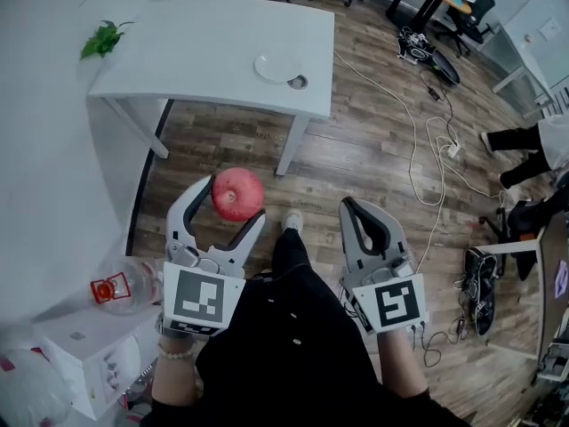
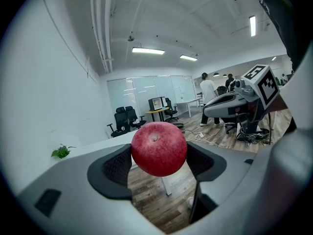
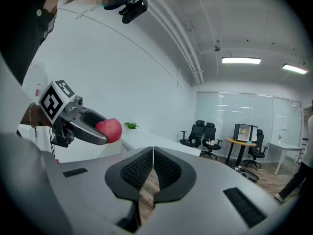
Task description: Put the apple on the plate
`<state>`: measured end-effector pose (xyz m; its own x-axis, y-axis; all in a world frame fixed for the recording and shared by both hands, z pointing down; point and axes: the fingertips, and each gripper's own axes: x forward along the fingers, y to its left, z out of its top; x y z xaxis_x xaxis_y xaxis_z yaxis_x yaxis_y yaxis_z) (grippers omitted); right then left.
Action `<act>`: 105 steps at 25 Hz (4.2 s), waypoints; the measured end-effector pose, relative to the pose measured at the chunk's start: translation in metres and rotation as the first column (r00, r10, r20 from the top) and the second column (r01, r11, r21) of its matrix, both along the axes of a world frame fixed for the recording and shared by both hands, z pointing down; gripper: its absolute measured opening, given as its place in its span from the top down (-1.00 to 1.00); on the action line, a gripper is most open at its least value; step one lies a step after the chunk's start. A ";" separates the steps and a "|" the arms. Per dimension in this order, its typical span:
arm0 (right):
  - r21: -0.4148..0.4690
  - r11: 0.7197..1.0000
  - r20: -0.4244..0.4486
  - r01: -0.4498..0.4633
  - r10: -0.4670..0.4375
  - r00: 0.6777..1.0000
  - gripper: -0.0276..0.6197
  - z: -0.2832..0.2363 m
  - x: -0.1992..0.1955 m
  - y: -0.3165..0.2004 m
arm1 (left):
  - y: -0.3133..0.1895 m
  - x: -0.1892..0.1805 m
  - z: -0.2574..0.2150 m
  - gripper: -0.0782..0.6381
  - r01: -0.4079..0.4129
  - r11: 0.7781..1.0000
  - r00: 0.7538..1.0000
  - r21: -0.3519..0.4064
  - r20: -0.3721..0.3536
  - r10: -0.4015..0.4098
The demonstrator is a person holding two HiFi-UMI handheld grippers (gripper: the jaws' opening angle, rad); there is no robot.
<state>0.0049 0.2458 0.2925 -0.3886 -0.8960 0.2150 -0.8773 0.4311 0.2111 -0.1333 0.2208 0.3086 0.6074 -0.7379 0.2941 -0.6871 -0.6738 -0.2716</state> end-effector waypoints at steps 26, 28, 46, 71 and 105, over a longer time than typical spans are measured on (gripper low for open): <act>-0.005 0.996 0.005 0.087 -0.087 0.996 0.78 0.001 0.013 -0.095 | -0.082 0.020 -0.001 -0.23 0.067 0.998 0.998 0.000 0.014 -0.067; -0.009 0.995 0.002 0.102 -0.102 0.995 0.78 0.001 0.016 -0.105 | -0.092 0.024 0.000 -0.23 0.071 0.997 0.997 -0.001 0.015 -0.071; -0.047 0.980 0.018 0.192 -0.191 0.981 0.79 0.007 0.042 -0.223 | -0.193 0.054 0.001 -0.23 0.176 0.982 0.984 -0.068 0.018 -0.175; 0.010 0.944 0.026 0.331 -0.331 0.943 0.78 -0.005 0.054 -0.348 | -0.299 0.068 -0.011 -0.23 0.307 0.952 0.952 -0.015 0.018 -0.307; 0.015 0.962 0.048 0.272 -0.272 0.961 0.78 0.000 0.094 -0.357 | -0.318 0.098 -0.008 -0.23 0.304 0.952 0.953 -0.038 0.012 -0.304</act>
<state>0.0986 -0.1117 0.2926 -0.6280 -0.7564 0.1830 -0.7363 0.6536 0.1751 -0.0353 -0.0972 0.3003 0.3547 -0.8752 0.3290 -0.8595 -0.4438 -0.2537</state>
